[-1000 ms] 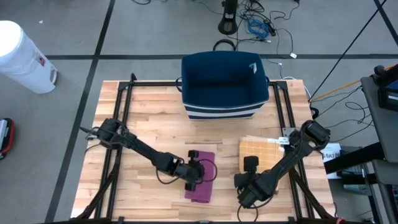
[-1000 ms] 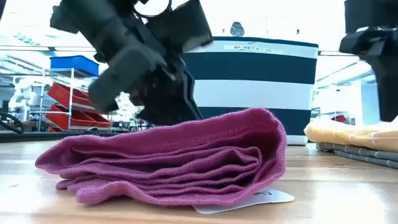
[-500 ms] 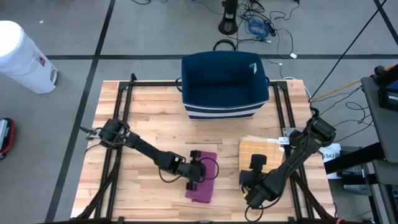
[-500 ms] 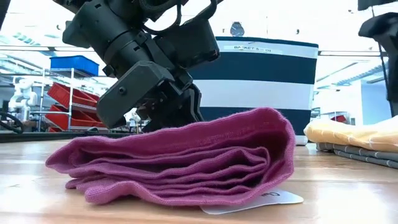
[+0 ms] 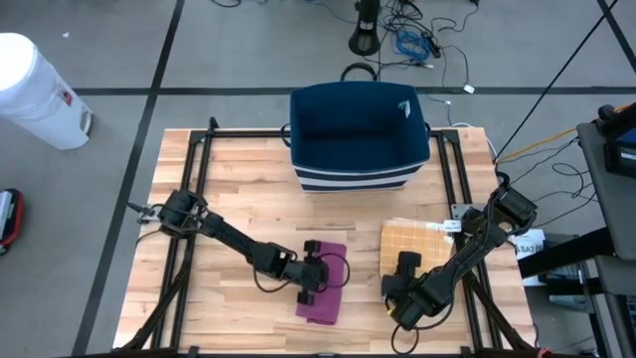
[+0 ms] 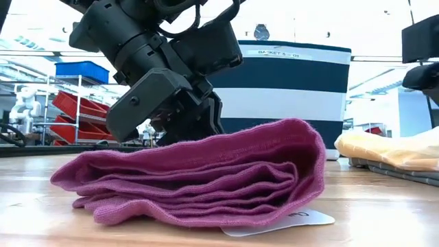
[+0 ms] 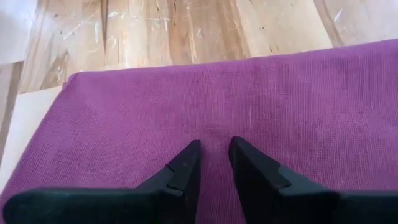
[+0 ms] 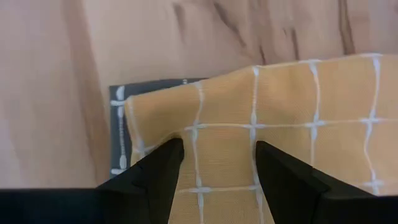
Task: Fold towel
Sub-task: Fold the purple towel
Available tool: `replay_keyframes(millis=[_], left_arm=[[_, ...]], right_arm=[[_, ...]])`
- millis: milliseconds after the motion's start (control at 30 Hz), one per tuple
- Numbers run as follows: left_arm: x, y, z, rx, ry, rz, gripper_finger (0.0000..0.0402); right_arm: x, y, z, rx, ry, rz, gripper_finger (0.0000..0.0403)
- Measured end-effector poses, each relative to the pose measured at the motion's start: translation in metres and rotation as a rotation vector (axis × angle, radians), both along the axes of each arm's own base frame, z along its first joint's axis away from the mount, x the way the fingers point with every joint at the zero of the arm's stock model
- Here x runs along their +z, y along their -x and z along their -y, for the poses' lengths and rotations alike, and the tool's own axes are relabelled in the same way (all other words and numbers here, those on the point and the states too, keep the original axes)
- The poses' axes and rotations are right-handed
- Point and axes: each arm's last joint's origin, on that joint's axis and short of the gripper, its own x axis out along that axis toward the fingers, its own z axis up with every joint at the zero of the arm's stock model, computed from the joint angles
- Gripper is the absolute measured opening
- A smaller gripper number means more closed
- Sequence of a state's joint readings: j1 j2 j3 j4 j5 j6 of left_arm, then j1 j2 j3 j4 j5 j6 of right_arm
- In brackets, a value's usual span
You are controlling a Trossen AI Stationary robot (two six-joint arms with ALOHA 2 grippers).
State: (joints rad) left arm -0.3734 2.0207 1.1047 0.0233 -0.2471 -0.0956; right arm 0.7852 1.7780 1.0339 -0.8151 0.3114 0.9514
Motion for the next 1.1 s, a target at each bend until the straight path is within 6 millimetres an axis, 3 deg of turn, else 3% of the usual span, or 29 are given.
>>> replay_keyframes(millis=[300, 733, 1100], left_arm=[[-0.007, 0.009, -0.004, 0.057, -0.037, -0.109, 0.0099], [-0.008, 0.015, -0.007, 0.119, -0.025, -0.168, 0.0099], [0.0, 0.013, -0.004, 0.06, -0.044, -0.104, 0.0099]], right_arm=[[-0.002, -0.025, -0.001, 0.102, -0.066, 0.186, 0.0198], [0.005, -0.064, 0.021, 0.193, -0.056, 0.338, 0.0198], [0.026, -0.057, 0.019, 0.214, 0.021, 0.139, 0.0198]])
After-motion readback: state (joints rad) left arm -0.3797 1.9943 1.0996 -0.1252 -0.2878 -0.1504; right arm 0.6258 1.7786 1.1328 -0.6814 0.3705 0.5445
